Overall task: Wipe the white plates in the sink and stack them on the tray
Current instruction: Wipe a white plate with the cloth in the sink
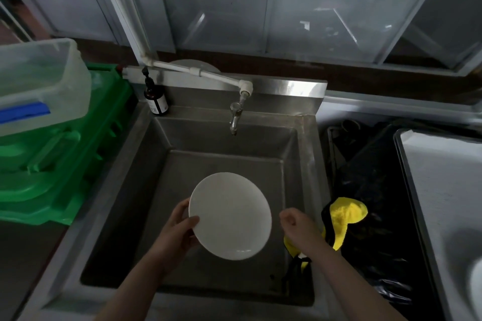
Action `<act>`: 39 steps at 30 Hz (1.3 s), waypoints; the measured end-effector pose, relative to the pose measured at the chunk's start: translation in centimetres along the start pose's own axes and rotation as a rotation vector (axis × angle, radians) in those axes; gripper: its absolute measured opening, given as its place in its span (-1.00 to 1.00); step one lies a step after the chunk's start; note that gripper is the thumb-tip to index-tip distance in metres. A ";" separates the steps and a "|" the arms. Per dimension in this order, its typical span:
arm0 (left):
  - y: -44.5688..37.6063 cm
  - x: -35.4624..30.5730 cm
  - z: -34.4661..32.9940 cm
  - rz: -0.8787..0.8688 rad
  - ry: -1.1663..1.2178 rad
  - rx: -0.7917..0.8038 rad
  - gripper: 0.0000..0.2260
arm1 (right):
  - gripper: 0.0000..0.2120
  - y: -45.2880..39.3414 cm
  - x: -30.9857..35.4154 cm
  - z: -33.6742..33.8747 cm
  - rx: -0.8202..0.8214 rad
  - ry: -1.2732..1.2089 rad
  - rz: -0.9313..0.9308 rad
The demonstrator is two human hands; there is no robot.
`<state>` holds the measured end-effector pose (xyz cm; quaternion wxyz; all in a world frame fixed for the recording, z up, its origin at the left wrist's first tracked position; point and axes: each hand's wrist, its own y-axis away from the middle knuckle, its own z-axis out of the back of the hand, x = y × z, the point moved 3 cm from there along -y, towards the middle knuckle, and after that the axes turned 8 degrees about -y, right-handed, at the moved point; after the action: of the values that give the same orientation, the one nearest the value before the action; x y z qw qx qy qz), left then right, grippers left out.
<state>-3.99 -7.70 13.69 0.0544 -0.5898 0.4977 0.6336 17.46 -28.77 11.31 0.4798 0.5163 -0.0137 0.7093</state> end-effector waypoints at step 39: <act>3.1 0.0 3.5 0.026 -0.055 -0.092 -0.65 | -0.49 1.8 -3.1 -1.3 0.001 1.049 0.580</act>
<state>-8.48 -6.83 14.79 0.0327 -0.5677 0.4738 0.6724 15.30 -31.11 9.27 0.2092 0.0725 0.0850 0.9715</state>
